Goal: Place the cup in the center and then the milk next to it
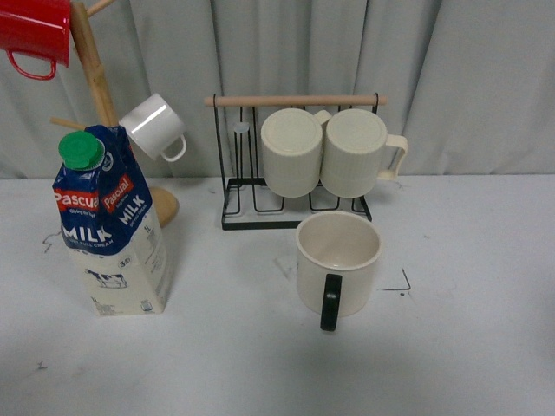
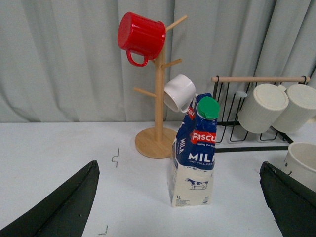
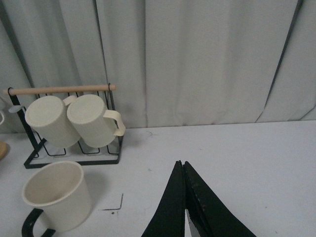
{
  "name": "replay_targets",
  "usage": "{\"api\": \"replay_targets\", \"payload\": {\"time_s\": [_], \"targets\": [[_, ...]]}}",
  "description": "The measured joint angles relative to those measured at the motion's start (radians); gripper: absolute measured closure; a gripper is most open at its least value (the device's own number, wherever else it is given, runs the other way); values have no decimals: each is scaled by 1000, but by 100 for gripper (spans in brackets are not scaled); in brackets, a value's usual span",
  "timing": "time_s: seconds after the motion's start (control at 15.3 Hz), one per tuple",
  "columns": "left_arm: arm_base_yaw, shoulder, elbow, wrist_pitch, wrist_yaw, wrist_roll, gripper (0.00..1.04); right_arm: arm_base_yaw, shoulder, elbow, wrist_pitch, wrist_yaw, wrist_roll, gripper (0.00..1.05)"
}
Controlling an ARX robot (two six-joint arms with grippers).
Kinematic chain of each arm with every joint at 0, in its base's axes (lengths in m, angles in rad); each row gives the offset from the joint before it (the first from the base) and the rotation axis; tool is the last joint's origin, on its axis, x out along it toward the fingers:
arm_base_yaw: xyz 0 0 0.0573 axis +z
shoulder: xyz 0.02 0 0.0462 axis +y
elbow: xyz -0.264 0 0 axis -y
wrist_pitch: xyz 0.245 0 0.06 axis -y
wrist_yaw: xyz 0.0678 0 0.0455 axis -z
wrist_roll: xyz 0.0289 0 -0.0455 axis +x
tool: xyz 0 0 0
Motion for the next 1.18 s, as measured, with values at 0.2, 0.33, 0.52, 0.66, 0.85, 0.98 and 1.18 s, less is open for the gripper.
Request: {"api": "replay_targets", "payload": {"time_s": [0.2, 0.33, 0.52, 0.66, 0.85, 0.98, 1.18], "targets": [[0, 0, 0, 0, 0, 0, 7, -66, -123, -43, -82, -56, -1, 103], [0, 0, 0, 0, 0, 0, 7, -63, -151, -93, -72, -55, -1, 103], [0, 0, 0, 0, 0, 0, 7, -63, -298, -94, -187, -55, -1, 103], [0, 0, 0, 0, 0, 0, 7, -63, -369, -94, -264, -55, -1, 103], [0, 0, 0, 0, 0, 0, 7, -63, -481, -94, -369, -55, -1, 103], [0, 0, 0, 0, 0, 0, 7, -63, -536, -94, -420, -55, -1, 103], [0, 0, 0, 0, 0, 0, 7, -63, -601, -94, -486, -55, -1, 103]]}}
